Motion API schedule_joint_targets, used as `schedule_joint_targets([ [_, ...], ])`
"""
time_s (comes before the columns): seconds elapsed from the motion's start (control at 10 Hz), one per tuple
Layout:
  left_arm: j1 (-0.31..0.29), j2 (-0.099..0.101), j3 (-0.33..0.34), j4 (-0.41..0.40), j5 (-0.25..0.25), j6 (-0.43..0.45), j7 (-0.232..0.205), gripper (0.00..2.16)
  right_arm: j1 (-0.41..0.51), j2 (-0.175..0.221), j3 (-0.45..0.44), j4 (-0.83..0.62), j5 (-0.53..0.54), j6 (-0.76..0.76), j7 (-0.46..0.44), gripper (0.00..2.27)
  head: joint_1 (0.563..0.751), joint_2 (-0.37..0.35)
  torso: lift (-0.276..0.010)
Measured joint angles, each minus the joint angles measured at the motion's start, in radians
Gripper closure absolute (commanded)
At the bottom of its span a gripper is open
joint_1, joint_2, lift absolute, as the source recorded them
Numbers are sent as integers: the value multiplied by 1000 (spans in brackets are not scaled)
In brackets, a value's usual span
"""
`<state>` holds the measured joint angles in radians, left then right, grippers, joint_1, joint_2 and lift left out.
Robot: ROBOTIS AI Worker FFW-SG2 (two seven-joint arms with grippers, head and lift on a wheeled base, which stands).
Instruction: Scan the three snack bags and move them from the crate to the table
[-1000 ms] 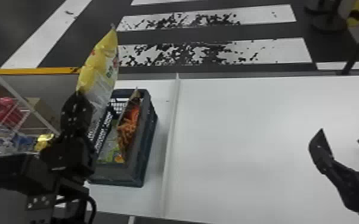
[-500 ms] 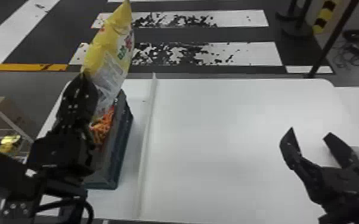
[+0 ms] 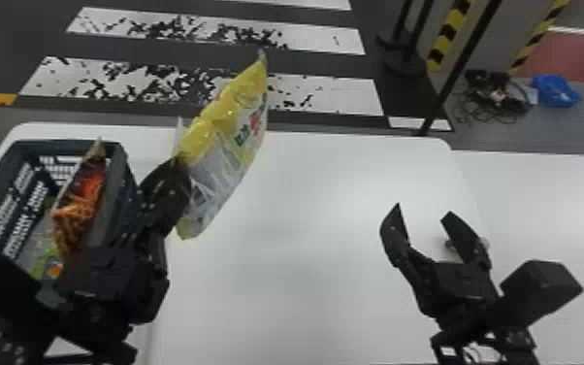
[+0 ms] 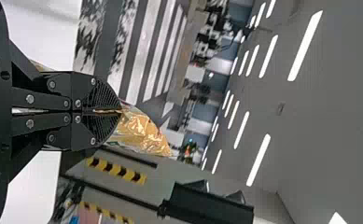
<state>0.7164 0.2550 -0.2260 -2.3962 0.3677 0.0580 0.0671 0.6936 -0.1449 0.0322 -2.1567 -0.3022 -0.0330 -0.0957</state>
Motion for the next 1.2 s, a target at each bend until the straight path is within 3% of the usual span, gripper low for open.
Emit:
schedule_joint_targets([
  [0.2,-31,-1,-22,55,122,102,-129,2142,-4,4,0,-2,0,-1,-2,90,695,-238,-62],
  [0.3,-57,-9,-6,100,228,195,-261,2142,-5,5,0,-3,0,-1,-2,90,695,-287,-62],
  [0.4,-90,-25,12,154,312,310,-338,2142,-6,5,3,-3,0,-1,-1,90,695,-323,-62],
  [0.5,-113,-42,18,205,350,370,-352,2142,-13,5,11,-4,1,3,-1,90,695,-330,-62],
  [0.6,-133,-54,16,257,364,385,-366,2142,-20,5,17,-4,2,9,-1,90,695,-328,-62],
  [0.8,-216,-88,12,413,374,419,-446,2142,-30,-4,31,-11,5,24,-1,90,695,-332,-62],
  [1.0,-289,-117,-20,538,335,436,-456,2142,-16,-12,29,-37,7,37,-1,90,695,-348,-62],
  [1.2,-339,-138,-61,593,268,419,-437,2142,2,-19,24,-53,7,39,-1,90,695,-350,-62],
])
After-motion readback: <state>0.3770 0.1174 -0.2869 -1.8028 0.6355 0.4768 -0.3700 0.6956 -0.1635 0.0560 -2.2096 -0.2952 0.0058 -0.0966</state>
